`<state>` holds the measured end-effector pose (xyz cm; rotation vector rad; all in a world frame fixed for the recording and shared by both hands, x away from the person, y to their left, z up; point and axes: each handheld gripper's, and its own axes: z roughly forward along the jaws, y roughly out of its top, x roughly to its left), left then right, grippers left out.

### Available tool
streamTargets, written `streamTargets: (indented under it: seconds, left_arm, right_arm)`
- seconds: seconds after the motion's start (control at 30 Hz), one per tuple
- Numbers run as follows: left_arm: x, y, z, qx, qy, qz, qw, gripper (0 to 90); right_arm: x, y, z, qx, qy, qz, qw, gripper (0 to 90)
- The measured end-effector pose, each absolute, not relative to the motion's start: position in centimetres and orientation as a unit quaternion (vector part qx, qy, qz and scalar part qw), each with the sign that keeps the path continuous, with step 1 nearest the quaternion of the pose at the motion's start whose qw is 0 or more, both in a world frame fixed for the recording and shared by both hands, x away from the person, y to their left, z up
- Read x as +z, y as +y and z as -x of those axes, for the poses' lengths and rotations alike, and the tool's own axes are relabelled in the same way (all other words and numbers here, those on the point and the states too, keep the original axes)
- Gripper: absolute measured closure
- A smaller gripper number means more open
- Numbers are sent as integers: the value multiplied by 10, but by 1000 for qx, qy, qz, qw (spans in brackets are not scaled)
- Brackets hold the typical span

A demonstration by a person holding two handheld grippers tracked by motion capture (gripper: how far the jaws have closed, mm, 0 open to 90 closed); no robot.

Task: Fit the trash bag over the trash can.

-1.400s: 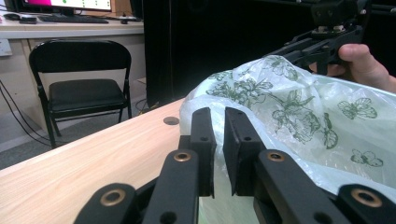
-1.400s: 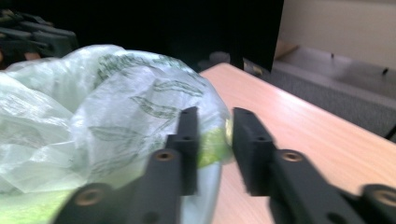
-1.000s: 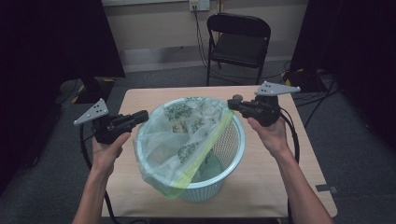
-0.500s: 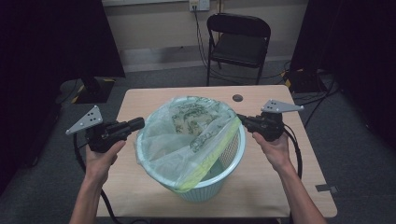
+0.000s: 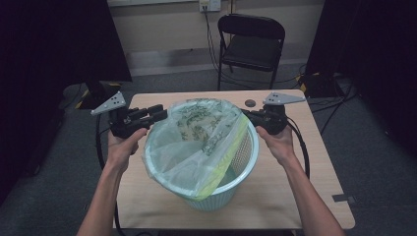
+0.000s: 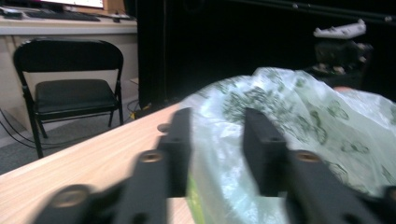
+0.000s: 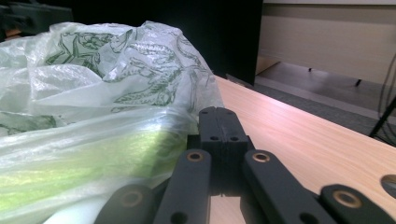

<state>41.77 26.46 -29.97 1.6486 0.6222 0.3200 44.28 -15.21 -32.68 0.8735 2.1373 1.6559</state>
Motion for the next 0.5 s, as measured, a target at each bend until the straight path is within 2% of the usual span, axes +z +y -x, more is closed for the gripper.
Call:
streamTargets:
  seconds: [0.03, 0.07, 0.13, 0.17, 0.2, 0.5]
  left_arm:
    - [-301, 264, -417, 140, 271, -720, 623, 716]
    - [-302, 264, -415, 142, 270, -720, 623, 735]
    - [-302, 267, -412, 149, 272, -722, 619, 782]
    - [-302, 268, -411, 152, 275, -724, 614, 782]
    - [-303, 269, -410, 149, 275, -723, 616, 773]
    - [-307, 283, -378, 158, 282, -711, 625, 750]
  right_arm:
    - [-327, -152, -443, 576, 744, -304, 150, 900]
    - [-327, -152, -444, 577, 744, -304, 149, 853]
    - [-324, -159, -444, 576, 733, -324, 165, 653]
    - [-324, -159, -444, 576, 733, -324, 165, 653]
    - [-319, -165, -443, 579, 723, -334, 173, 599]
    - [-296, -171, -427, 594, 711, -326, 190, 521]
